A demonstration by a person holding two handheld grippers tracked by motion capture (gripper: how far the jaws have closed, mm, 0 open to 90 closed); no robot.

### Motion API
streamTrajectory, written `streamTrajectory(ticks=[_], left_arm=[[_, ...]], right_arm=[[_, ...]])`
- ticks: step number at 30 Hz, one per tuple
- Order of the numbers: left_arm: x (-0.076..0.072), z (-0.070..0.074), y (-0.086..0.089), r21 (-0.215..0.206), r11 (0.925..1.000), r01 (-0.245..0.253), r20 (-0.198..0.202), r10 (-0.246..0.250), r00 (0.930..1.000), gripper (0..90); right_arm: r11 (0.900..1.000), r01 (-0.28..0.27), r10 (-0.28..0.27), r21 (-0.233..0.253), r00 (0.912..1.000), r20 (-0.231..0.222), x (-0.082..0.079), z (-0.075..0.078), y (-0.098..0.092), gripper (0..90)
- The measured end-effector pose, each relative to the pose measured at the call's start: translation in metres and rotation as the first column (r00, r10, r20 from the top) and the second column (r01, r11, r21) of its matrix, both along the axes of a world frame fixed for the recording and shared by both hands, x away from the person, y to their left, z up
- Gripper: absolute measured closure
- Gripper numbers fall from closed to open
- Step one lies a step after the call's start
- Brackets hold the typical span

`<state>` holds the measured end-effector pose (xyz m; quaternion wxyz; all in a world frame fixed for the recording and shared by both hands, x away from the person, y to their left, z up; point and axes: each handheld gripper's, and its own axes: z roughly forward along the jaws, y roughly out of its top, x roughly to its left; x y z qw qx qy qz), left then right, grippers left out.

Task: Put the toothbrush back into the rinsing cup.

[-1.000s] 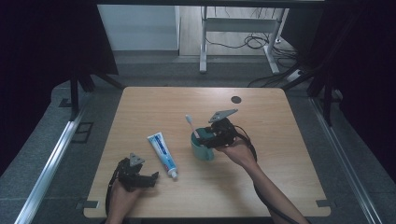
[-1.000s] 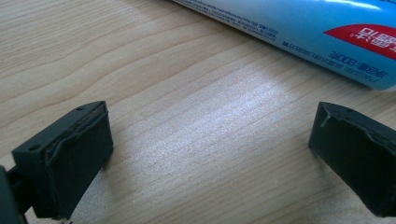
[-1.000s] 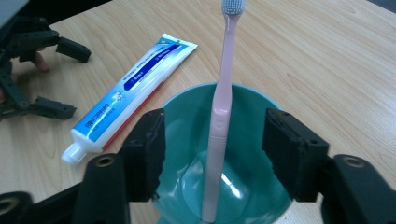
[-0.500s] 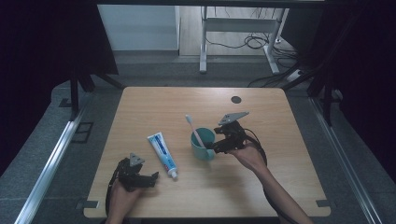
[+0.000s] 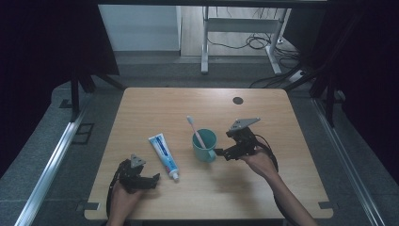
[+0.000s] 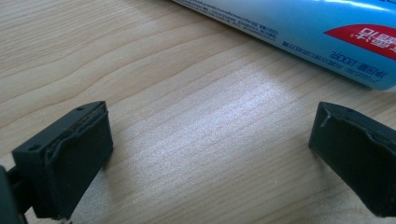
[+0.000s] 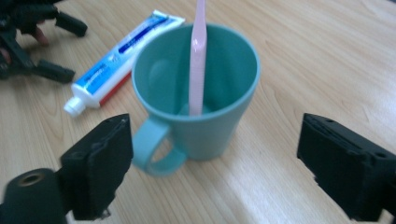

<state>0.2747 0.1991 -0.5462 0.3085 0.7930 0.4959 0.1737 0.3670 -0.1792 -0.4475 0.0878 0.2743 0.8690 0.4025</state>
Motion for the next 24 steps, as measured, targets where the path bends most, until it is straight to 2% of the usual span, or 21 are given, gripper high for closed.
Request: streamTrajectory(ticks=[6, 24], left_arm=[[0.000, 0.000, 0.000, -0.001, 1.0000, 0.000, 0.000, 0.000, 1.0000, 0.0], [0.000, 0.000, 0.000, 0.000, 1.0000, -0.001, 0.001, 0.001, 1.0000, 0.0]], right_arm=[[1.000, 0.007, -0.007, -0.024, 0.9997, 0.022, -0.005, -0.007, -0.008, 0.0], [0.998, 0.058, -0.056, -0.039, 0.9971, 0.052, -0.023, -0.022, -0.044, 0.0]])
